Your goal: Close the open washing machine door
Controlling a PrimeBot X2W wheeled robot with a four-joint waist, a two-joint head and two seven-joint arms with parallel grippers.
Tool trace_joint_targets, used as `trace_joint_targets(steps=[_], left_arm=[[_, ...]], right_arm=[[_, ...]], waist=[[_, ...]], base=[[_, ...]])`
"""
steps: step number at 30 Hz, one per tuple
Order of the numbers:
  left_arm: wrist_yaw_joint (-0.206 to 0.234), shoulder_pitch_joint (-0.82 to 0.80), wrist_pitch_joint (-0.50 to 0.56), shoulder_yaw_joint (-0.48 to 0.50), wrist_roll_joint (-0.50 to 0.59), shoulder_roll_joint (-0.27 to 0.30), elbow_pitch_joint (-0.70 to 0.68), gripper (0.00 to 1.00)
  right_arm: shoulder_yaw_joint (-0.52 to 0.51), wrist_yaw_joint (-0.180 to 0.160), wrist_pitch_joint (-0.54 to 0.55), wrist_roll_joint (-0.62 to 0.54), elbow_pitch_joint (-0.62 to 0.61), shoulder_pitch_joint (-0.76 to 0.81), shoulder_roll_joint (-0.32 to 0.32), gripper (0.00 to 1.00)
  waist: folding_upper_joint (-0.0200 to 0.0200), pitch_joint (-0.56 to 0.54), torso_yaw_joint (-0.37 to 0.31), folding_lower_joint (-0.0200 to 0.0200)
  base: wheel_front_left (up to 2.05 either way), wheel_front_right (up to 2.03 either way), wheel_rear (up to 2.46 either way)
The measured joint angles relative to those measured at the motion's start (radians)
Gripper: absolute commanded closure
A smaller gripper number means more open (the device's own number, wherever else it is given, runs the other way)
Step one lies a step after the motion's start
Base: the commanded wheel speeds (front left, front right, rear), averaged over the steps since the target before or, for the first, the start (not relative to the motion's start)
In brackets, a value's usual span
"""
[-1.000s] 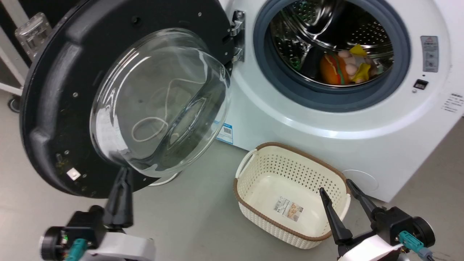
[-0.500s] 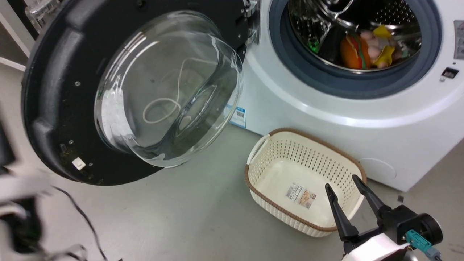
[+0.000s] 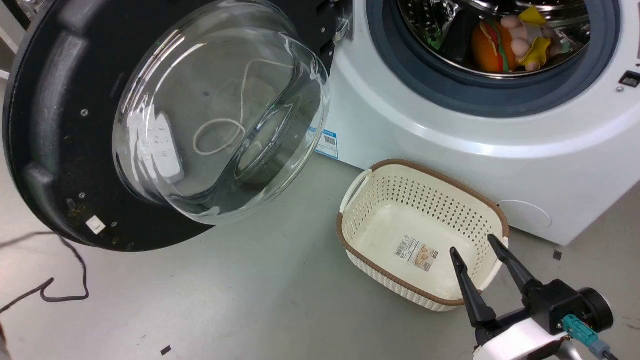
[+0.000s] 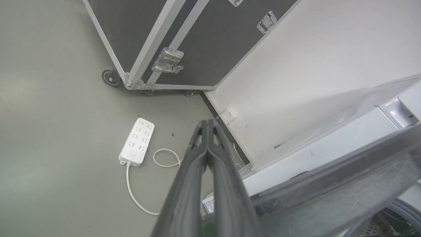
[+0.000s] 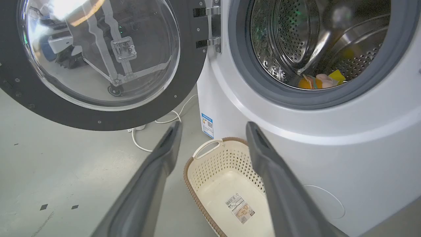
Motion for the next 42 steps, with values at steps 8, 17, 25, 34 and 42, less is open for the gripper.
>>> trace_joint_targets(steps=[8, 17, 25, 34, 42], left_arm=[[-0.009, -0.011, 0.261, 0.027, -0.208, -0.031, 0.058, 1.00], [-0.041, 0.117, 0.565, 0.043, -0.447, -0.102, -0.116, 1.00], [-0.038, 0.288, 0.681, -0.048, -0.487, -0.244, -0.313, 1.00], [0.011, 0.530, 0.625, -0.332, -0.596, -0.298, -0.487, 1.00], [0.011, 0.563, 0.451, -0.586, -0.667, -0.302, -0.490, 1.00]], right_arm=[[-0.014, 0.000, -0.018, 0.001, 0.016, -0.009, 0.005, 0.00], [-0.026, 0.000, -0.045, 0.001, 0.050, -0.009, 0.017, 0.00], [-0.053, 0.000, -0.054, 0.002, 0.063, -0.006, 0.034, 0.00], [-0.084, 0.000, -0.050, -0.007, 0.059, -0.002, 0.042, 0.00], [-0.115, 0.000, -0.026, -0.017, 0.028, -0.003, 0.045, 0.00]], waist=[[0.0000, 0.007, 0.001, -0.0001], [0.0000, -0.030, 0.008, -0.0001], [0.0000, -0.089, -0.010, -0.0002], [0.0000, -0.128, -0.102, -0.0002], [0.0000, -0.101, -0.232, -0.0001]], base=[[0.00, 0.00, 0.00], [0.00, 0.00, 0.00], [0.00, 0.00, 0.00], [0.00, 0.00, 0.00], [0.00, 0.00, 0.00]])
